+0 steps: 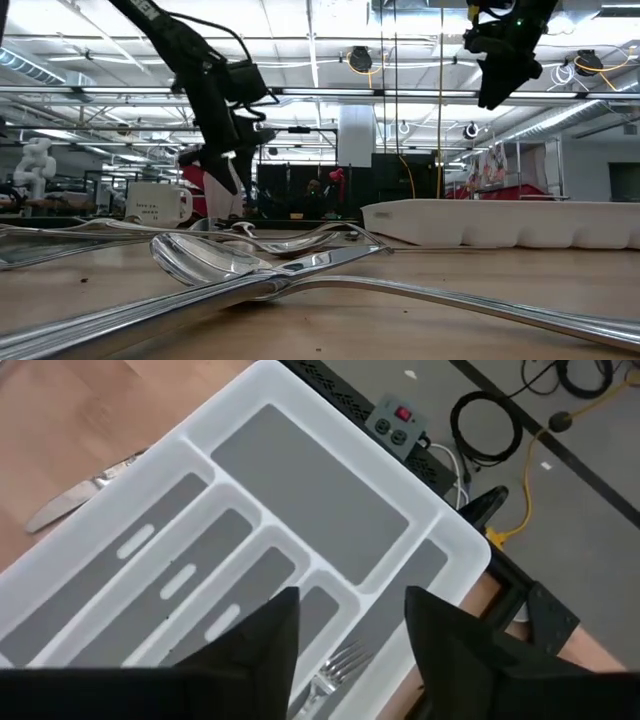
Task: Sort silverware
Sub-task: Put the fork in the right section of the silverware tray
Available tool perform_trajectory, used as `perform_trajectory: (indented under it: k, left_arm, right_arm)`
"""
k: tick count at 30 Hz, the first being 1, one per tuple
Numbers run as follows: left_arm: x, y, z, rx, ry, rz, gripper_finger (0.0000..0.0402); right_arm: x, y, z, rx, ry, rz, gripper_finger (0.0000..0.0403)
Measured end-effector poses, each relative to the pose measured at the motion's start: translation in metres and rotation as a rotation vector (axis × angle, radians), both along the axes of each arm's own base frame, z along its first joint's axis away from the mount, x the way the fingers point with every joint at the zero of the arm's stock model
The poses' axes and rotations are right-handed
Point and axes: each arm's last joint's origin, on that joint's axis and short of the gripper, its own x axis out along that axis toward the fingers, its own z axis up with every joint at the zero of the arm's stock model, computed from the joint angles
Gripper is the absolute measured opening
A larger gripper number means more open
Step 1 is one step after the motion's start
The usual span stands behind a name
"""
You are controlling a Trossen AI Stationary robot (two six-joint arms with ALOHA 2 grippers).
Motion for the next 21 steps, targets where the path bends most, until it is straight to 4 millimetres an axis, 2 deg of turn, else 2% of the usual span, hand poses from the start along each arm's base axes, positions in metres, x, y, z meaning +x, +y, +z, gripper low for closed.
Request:
perform_trajectory:
  k: [7,21]
  left_arm:
    - [0.002,0.015,-0.014,0.016,0.095,0.046,0.0207]
    - [0.007,0.031,-0.048,-0.038,0.129,0.067,0.0210]
  right_arm:
    - [0.000,0.000,0.000,-0.009,0.003,0.015,0.0183]
    - [0.003,-0.002,0.002,-0.041,-0.007,0.043,0.0183]
